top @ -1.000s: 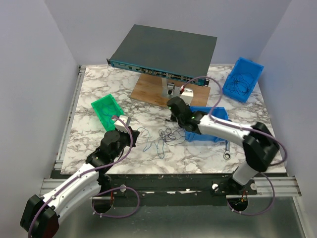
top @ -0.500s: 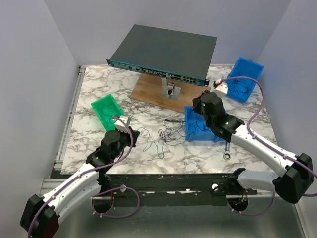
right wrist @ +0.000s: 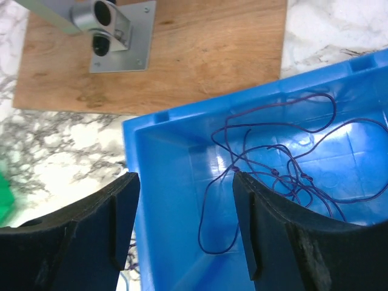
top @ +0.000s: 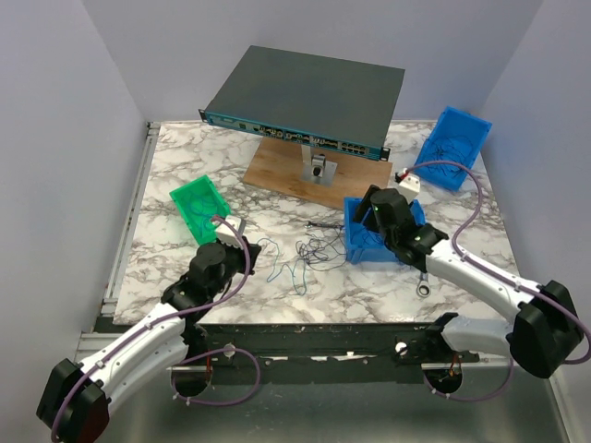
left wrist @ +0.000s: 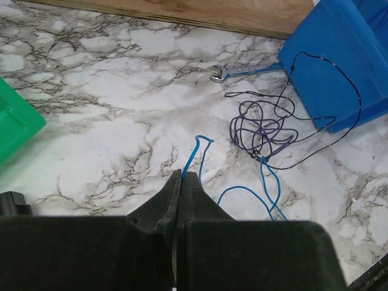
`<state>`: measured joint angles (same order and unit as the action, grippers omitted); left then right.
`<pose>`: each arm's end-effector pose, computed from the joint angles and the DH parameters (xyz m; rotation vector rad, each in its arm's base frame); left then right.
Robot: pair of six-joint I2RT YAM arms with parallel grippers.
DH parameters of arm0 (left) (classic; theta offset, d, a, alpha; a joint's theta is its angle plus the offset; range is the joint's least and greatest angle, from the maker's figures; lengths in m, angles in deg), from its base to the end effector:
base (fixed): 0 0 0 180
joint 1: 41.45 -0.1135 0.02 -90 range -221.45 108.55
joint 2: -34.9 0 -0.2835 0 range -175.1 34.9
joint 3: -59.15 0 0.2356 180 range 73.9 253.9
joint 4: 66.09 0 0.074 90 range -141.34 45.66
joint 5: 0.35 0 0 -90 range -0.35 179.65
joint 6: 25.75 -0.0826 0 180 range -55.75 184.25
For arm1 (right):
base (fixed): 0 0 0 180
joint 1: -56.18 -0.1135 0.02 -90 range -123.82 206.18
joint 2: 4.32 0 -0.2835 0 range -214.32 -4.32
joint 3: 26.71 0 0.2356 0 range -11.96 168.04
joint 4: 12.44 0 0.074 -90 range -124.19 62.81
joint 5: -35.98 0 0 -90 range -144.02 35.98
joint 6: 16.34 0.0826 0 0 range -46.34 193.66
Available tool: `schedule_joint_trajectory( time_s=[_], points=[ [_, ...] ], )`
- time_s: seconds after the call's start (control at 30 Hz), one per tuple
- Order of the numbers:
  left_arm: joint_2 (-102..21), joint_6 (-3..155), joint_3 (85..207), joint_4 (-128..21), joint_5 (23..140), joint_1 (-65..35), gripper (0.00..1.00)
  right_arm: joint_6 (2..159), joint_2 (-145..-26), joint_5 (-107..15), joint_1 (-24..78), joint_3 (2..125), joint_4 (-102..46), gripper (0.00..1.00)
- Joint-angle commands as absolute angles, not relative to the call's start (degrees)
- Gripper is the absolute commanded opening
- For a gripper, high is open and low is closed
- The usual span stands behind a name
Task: Untangle the cables
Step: Place the cable in the bin, then pick up the cable at the center of the board.
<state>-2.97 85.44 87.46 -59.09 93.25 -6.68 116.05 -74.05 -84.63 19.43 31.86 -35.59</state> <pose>0.1496 -0.0975 0.2038 0.1809 1.8967 -0.6137 0.2437 0.1295 0.2521 0.4000 2.0490 0.2594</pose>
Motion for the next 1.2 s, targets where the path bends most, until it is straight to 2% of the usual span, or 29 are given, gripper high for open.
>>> schedule_joint_trajectory(
  time_s=[0.0, 0.13, 0.23, 0.3, 0.57, 0.63, 0.73, 0.77, 0.83, 0.9, 1.17],
  points=[
    [-4.2, 83.9, 88.2, -60.7, 92.1, -5.0, 0.00, 112.3, -71.3, -77.7, 19.7, 37.0, -40.7, 0.70],
    [-4.3, 83.3, 88.7, -60.3, 92.4, -3.8, 0.00, 105.8, -72.6, -60.3, 19.5, 41.8, -48.0, 0.69],
    [-3.5, 83.6, 89.0, -59.5, 92.3, -3.6, 0.00, 103.3, -71.5, -52.3, 19.1, 42.0, -49.4, 0.70],
    [-3.3, 84.1, 89.5, -58.7, 91.3, -3.4, 0.00, 102.8, -70.1, -50.9, 18.4, 41.4, -49.5, 0.75],
    [-8.6, 88.3, 95.5, -48.1, 87.4, -1.2, 0.00, 101.1, -73.8, -51.8, 11.8, 42.6, -49.7, 0.75],
    [-11.2, 89.3, 98.0, -43.5, 86.7, -0.8, 0.03, 101.0, -74.4, -52.1, 11.5, 42.5, -49.0, 0.75],
    [-15.3, 90.9, 100.7, -39.8, 84.4, -0.1, 0.17, 100.9, -74.3, -51.9, 11.4, 42.1, -48.1, 0.75],
    [-16.6, 91.5, 101.4, -38.7, 83.9, 0.2, 0.26, 100.8, -74.1, -51.9, 11.4, 42.0, -47.9, 0.75],
    [-19.3, 92.6, 102.5, -37.8, 82.4, 0.4, 0.58, 100.5, -73.6, -52.1, 11.5, 41.8, -48.2, 0.75],
    [-21.7, 93.5, 102.9, -38.5, 81.3, 0.6, 0.97, 100.2, -72.8, -52.3, 11.4, 41.6, -48.4, 0.76],
    [-28.5, 95.5, 105.4, -40.6, 83.1, 0.6, 0.99, 100.1, -69.2, -52.6, 11.4, 39.7, -49.0, 0.76]
  ],
)
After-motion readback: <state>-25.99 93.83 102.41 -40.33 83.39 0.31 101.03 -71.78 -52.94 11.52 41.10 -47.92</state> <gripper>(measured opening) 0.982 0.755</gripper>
